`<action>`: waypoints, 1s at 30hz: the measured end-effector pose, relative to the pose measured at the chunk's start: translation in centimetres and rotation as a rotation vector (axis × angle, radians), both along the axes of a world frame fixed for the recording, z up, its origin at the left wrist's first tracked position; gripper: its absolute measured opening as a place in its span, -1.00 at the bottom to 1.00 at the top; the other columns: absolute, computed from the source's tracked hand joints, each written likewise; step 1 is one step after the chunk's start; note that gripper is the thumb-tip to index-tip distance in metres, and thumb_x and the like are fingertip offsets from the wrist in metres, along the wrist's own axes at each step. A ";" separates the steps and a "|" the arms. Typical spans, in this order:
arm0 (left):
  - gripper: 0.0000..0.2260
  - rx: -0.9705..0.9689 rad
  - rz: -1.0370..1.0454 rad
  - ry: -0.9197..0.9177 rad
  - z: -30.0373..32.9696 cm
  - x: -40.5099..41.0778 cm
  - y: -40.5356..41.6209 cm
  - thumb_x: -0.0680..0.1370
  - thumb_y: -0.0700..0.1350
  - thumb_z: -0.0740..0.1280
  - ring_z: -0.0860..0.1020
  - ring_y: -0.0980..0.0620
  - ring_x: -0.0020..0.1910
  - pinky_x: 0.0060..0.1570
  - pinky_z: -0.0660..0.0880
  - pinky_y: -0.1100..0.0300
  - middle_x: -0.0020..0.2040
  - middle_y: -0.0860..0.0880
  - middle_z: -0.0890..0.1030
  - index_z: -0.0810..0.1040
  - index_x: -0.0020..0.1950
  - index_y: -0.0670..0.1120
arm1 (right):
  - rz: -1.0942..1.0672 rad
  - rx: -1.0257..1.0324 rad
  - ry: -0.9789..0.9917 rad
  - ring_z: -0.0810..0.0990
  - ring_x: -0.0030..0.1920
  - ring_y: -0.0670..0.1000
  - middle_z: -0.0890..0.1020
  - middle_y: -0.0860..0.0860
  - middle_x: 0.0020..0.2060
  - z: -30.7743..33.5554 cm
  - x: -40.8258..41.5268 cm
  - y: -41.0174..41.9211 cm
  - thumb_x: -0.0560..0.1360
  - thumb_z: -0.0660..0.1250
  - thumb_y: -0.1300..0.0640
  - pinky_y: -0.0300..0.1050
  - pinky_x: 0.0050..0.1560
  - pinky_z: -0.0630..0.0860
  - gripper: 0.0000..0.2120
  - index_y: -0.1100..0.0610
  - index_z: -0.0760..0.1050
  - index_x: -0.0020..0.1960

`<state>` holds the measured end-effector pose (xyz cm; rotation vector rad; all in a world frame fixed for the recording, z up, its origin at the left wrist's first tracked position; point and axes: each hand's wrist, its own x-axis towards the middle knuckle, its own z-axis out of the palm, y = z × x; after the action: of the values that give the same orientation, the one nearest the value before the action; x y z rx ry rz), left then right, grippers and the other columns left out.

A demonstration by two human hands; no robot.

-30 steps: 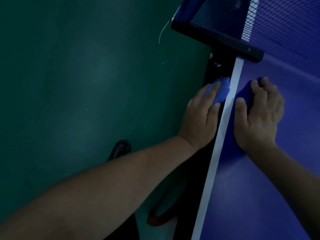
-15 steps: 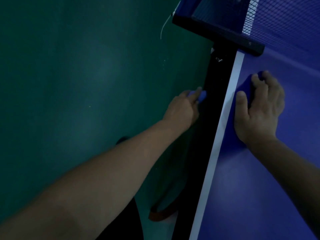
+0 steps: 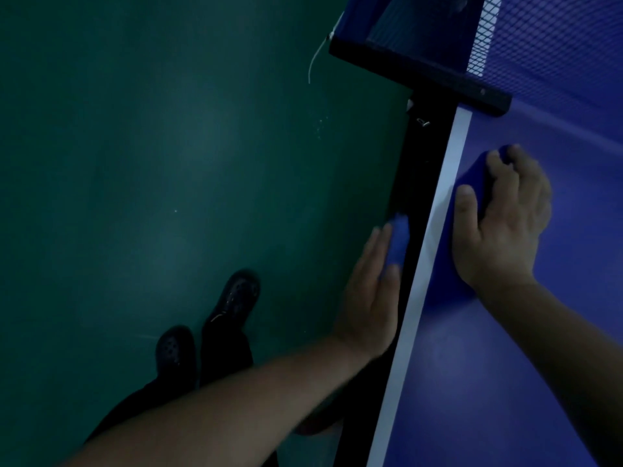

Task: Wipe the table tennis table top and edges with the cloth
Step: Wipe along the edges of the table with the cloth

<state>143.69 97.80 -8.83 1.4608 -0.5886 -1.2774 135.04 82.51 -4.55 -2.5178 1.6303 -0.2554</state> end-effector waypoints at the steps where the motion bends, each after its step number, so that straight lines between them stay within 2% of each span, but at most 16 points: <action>1: -0.54 -0.025 0.003 -0.014 -0.2 1.0 -2.6 0.72 -0.04 0.01 0.08 0.16 0.61 0.59 0.07 0.02 0.64 0.07 0.15 0.10 0.63 -0.01 | 0.001 -0.004 -0.001 0.21 0.52 0.22 0.29 0.19 0.51 0.0 0.0 0.0 0.66 0.09 -0.12 0.16 0.51 0.09 -0.47 0.21 0.32 0.48; 4: -0.50 0.001 0.013 -0.024 -0.5 4.0 -10.2 0.68 0.00 0.02 0.17 0.05 0.59 0.56 0.13 -0.04 0.62 -0.01 0.23 0.16 0.64 -0.06 | -0.001 -0.005 0.000 0.22 0.52 0.22 0.29 0.19 0.51 -0.1 0.0 0.0 0.65 0.09 -0.13 0.20 0.51 0.12 -0.46 0.20 0.32 0.48; 6: -0.48 0.012 0.024 -0.031 -0.3 4.6 -11.7 0.66 0.02 0.04 0.20 0.05 0.58 0.55 0.15 -0.05 0.61 0.01 0.26 0.19 0.63 -0.05 | 0.002 0.000 0.005 0.22 0.52 0.24 0.29 0.20 0.51 0.0 0.0 0.0 0.65 0.10 -0.12 0.25 0.50 0.13 -0.47 0.21 0.33 0.48; 9: -0.52 -0.054 0.019 -0.023 1.0 2.6 -6.2 0.70 -0.04 0.07 0.13 0.13 0.60 0.57 0.12 -0.05 0.63 0.09 0.18 0.14 0.64 -0.02 | 0.002 0.001 -0.001 0.23 0.51 0.27 0.29 0.21 0.51 0.1 0.0 0.0 0.65 0.10 -0.11 0.29 0.48 0.16 -0.47 0.21 0.33 0.48; 11: -0.53 -0.045 0.006 0.048 2.5 0.2 -0.3 0.71 -0.02 0.05 0.07 0.22 0.59 0.58 0.09 -0.02 0.61 0.25 0.13 0.09 0.63 0.16 | 0.002 0.006 0.011 0.21 0.53 0.27 0.28 0.20 0.52 0.1 0.1 0.0 0.65 0.08 -0.12 0.29 0.50 0.13 -0.46 0.20 0.32 0.49; 13: -0.56 0.000 0.013 0.085 3.2 -0.8 2.1 0.70 0.05 0.04 0.06 0.29 0.57 0.59 0.09 0.00 0.60 0.31 0.11 0.07 0.57 0.32 | 0.004 0.022 0.028 0.15 0.56 0.25 0.25 0.17 0.55 0.2 0.2 0.0 0.65 0.06 -0.13 0.28 0.52 0.08 -0.45 0.16 0.29 0.53; 14: -0.57 0.039 0.012 0.083 3.1 -0.5 1.2 0.70 0.05 0.05 0.07 0.29 0.57 0.58 0.10 0.00 0.60 0.28 0.13 0.09 0.56 0.32 | 0.004 0.030 0.038 0.12 0.57 0.24 0.23 0.16 0.57 0.3 0.2 -0.1 0.65 0.05 -0.13 0.28 0.53 0.07 -0.45 0.15 0.28 0.54; 18: -0.53 0.024 0.042 -0.034 2.2 2.8 -7.7 0.69 -0.03 0.10 0.19 0.16 0.56 0.55 0.19 0.02 0.60 0.05 0.24 0.20 0.63 0.03 | -0.008 0.064 0.066 0.08 0.59 0.21 0.19 0.13 0.59 0.4 0.4 -0.1 0.65 0.03 -0.15 0.32 0.53 0.05 -0.43 0.14 0.27 0.55; 20: -0.53 0.017 0.042 -0.107 2.5 4.2 -11.2 0.68 -0.03 0.12 0.27 0.08 0.52 0.50 0.26 0.02 0.57 -0.01 0.31 0.23 0.62 0.01 | -0.019 0.085 0.078 0.07 0.60 0.21 0.18 0.13 0.60 0.6 0.5 -0.2 0.64 0.01 -0.16 0.31 0.54 0.03 -0.41 0.13 0.26 0.56; 23: -0.50 0.004 0.005 -0.182 4.5 4.9 -11.1 0.64 0.02 0.13 0.32 0.00 0.49 0.47 0.31 -0.03 0.54 -0.05 0.33 0.27 0.59 0.00 | -0.042 0.149 0.112 0.00 0.62 0.17 0.11 0.10 0.62 0.8 0.7 -0.1 0.63 -0.03 -0.19 0.26 0.57 -0.05 -0.37 0.11 0.21 0.59; 25: -0.53 -0.007 -0.021 -0.153 6.2 5.5 -9.3 0.67 -0.04 0.17 0.32 0.07 0.49 0.49 0.28 0.07 0.54 -0.03 0.33 0.28 0.59 0.00 | -0.084 0.250 0.131 -0.09 0.63 0.11 0.03 0.04 0.64 1.6 1.1 0.0 0.62 -0.05 -0.23 0.21 0.59 -0.11 -0.34 0.08 0.14 0.62; 27: -0.55 0.004 -0.014 -0.117 7.8 7.2 -7.7 0.68 -0.12 0.20 0.32 0.21 0.46 0.47 0.23 0.27 0.52 0.03 0.35 0.29 0.58 0.01 | -0.140 0.343 0.075 -0.11 0.63 0.07 0.00 0.01 0.64 2.9 2.4 0.3 0.65 0.04 -0.23 0.19 0.60 -0.08 -0.36 0.09 0.15 0.62; 28: -0.55 0.026 0.000 -0.108 8.4 8.4 -7.0 0.68 -0.14 0.22 0.31 0.27 0.44 0.45 0.21 0.35 0.51 0.07 0.36 0.30 0.58 0.02 | -0.146 0.346 0.017 -0.07 0.63 0.07 0.05 0.02 0.63 3.8 3.3 0.6 0.67 0.11 -0.18 0.18 0.60 -0.02 -0.40 0.11 0.20 0.60; 30: -0.56 0.053 0.031 -0.085 9.9 11.2 -6.2 0.67 -0.10 0.23 0.32 0.32 0.43 0.45 0.21 0.36 0.50 0.13 0.37 0.32 0.56 0.05 | -0.095 0.224 -0.083 0.10 0.60 0.10 0.21 0.07 0.59 5.9 5.6 1.7 0.66 0.19 -0.07 0.06 0.58 0.09 -0.49 0.16 0.32 0.53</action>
<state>154.86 91.64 1.11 1.5684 -0.5898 -1.2194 140.66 84.19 1.36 -2.2400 1.6483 -0.1734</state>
